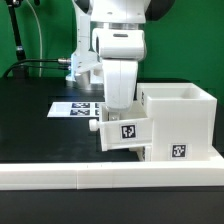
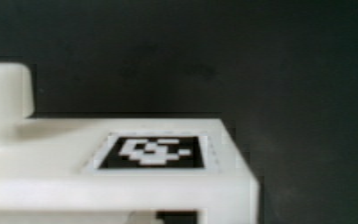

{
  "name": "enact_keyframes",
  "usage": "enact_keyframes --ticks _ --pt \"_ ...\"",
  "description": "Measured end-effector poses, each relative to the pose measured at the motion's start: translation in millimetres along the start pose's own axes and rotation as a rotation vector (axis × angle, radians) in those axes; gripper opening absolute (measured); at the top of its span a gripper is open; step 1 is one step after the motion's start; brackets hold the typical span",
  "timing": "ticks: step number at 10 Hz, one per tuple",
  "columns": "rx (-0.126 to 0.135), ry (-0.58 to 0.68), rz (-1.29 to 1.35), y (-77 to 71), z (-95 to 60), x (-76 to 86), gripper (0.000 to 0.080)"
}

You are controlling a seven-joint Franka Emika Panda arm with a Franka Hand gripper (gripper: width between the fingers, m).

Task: Assemble drawer

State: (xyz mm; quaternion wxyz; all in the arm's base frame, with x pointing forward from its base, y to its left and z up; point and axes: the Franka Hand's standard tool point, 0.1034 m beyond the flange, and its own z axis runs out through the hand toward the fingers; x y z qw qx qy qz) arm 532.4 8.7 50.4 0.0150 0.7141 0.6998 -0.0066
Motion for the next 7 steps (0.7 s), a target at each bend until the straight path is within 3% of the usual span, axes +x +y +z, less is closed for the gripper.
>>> enact_keyframes --ticks 1,5,6,7 --pt "0.012 -0.004 0.000 1.5 0.2 -0.3 0.0044" --pt "0.011 -0.004 0.011 2.3 0.0 -1.1 0.0044" --pt "0.012 -0.004 0.010 2.5 -1.1 -1.1 0.0226" --pt "0.011 -0.005 0.010 4.2 -4.6 -0.5 0.0226"
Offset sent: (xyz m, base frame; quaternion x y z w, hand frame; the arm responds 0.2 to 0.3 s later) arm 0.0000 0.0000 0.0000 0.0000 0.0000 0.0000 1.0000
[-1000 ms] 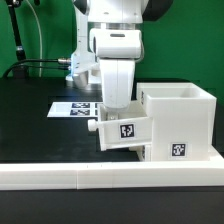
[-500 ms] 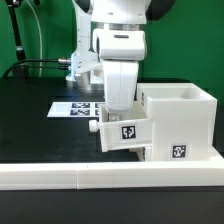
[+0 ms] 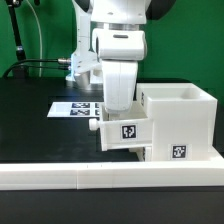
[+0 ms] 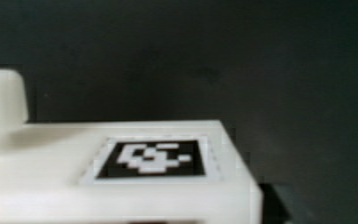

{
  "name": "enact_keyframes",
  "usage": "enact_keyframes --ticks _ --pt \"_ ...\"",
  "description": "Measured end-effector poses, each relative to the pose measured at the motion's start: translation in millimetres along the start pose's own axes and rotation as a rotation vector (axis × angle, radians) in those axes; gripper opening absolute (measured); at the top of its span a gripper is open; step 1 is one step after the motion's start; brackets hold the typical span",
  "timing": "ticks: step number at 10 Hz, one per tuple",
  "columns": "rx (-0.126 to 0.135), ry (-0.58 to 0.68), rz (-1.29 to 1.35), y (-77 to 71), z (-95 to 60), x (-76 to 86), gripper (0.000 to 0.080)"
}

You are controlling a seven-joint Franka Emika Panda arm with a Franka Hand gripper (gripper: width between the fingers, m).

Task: Assemble drawer

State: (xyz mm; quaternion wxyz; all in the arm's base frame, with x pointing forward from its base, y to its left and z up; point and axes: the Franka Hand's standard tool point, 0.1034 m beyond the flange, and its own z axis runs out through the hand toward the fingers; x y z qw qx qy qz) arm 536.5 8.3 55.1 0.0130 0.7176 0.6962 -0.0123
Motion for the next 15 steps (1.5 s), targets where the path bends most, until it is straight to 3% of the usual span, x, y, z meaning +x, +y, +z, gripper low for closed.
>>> enact_keyframes --ticks 2,3,4,7,8,12,15 --pt "0.009 -0.008 -0.001 2.8 -11.5 0.1 0.0544" --pt "0.016 -0.014 0.000 4.1 -18.5 -2.0 0.0544" --pt "0.026 -0.024 0.001 4.4 -27.8 -6.6 0.0616" --pt "0.049 -0.047 -0.016 3.4 -53.1 -37.3 0.0648" --pt "0.059 -0.050 -0.063 0.4 -53.5 -57.0 0.0649" --pt "0.065 -0.026 -0.077 -0.8 -49.7 -68.6 0.0649" --pt "0.071 0.110 -0.106 4.1 -34.9 -86.1 0.0649"
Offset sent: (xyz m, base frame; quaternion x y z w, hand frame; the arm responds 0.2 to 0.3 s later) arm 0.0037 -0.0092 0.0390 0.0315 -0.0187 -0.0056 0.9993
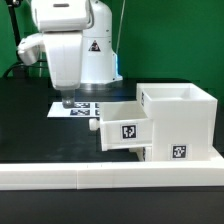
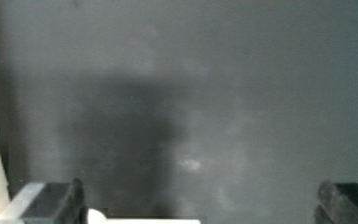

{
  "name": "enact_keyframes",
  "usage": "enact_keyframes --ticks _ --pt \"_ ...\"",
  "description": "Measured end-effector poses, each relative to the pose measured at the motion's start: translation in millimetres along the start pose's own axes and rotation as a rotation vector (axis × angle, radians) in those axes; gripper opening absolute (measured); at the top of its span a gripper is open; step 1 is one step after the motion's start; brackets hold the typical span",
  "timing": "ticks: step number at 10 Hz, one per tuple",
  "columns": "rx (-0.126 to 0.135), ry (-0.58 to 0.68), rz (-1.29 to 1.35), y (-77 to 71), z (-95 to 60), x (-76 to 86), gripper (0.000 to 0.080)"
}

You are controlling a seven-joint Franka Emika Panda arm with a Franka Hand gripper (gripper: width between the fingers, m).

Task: Assemble drawer

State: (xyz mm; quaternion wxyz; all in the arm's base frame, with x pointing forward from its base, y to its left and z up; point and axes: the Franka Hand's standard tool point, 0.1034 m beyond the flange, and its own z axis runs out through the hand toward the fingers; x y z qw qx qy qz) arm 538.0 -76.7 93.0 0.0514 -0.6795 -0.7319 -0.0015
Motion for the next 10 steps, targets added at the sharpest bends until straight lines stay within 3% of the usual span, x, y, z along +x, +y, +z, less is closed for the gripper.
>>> enact_keyframes --ticks 3,7,10 --pt "0.026 0.095 0.032 -1.6 12.7 -10.1 0.0649" --pt "0.049 0.112 0.058 2.9 32.0 21.3 0.0649" --pt "0.060 0.097 0.159 8.4 31.7 42.3 0.0649"
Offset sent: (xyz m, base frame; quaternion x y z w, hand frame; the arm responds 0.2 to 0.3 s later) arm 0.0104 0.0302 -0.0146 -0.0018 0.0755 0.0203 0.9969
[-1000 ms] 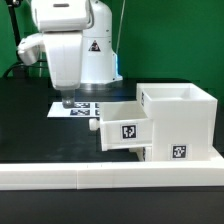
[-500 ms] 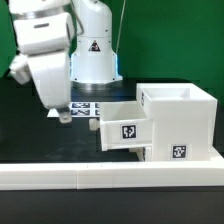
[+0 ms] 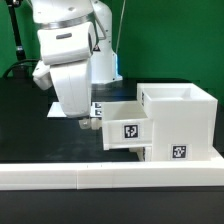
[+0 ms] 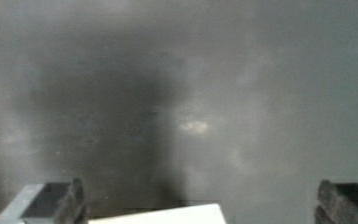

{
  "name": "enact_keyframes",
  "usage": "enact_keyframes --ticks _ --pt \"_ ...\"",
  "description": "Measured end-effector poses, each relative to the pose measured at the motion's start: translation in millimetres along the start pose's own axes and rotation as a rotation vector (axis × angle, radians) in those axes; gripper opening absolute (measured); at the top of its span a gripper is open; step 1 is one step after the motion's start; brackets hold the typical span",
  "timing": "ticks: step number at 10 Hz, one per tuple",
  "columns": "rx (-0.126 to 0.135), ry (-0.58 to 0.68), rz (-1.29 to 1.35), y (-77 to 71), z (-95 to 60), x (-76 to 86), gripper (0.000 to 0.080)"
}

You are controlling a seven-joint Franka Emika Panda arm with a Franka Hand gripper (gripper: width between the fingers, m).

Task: Assemble drawer

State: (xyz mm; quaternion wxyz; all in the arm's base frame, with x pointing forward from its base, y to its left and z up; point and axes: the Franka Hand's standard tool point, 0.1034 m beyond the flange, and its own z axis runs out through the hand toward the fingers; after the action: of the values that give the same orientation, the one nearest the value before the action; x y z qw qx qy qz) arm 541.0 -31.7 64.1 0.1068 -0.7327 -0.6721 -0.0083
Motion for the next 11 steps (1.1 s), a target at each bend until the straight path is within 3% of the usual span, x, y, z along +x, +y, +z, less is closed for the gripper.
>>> enact_keyframes --ticks 8,11 --pt "0.010 0.007 0.096 -0.6 6.6 52.8 0.0649" --pt "0.010 0.009 0.107 -0.6 6.2 58.5 0.0649"
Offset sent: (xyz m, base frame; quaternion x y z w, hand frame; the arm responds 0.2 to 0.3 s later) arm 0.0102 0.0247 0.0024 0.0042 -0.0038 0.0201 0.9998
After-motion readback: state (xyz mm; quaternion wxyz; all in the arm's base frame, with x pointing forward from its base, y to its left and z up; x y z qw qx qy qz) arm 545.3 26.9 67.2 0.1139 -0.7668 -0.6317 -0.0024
